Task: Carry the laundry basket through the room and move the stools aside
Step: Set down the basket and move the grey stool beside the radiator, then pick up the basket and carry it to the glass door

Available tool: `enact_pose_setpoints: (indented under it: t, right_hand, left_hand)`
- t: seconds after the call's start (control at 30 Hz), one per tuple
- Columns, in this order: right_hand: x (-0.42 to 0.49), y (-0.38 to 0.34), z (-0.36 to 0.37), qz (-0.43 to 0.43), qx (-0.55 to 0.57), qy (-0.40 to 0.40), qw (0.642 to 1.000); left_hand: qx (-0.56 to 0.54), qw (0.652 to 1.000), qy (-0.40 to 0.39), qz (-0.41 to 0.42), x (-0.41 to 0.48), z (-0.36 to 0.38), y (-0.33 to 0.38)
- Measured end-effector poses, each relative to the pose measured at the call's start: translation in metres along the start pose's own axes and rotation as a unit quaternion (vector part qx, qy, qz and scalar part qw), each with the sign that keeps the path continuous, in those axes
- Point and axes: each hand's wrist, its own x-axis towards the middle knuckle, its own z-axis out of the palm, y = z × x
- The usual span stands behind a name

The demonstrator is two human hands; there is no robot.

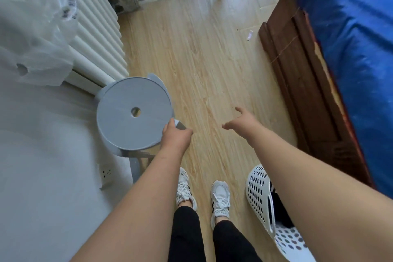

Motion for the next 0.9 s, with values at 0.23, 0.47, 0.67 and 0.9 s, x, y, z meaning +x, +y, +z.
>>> enact_pose_setpoints:
  t: [0.23,0.47,0.67,0.9]
  right_hand:
    - [-0.036,0.057,-0.05,0.038,0.057,0.03,0.997]
    - [-0.085,0.115,-0.078,0.083,0.146,0.076,0.983]
    - [-0.142,0.151,-0.096,0.102,0.201,0.137,0.965]
    - [-0.209,0.19,-0.114,0.134,0.263,0.195,0.936]
  left_hand:
    - [0.062,0.995,-0.079,0.006,-0.044,0.052,0.023]
    - [0.148,0.975,-0.159,0.056,-0.09,0.095,0.037]
    - [0.246,0.94,-0.215,0.102,-0.14,0.112,0.043]
    - [0.331,0.888,-0.273,0.163,-0.203,0.127,0.052]
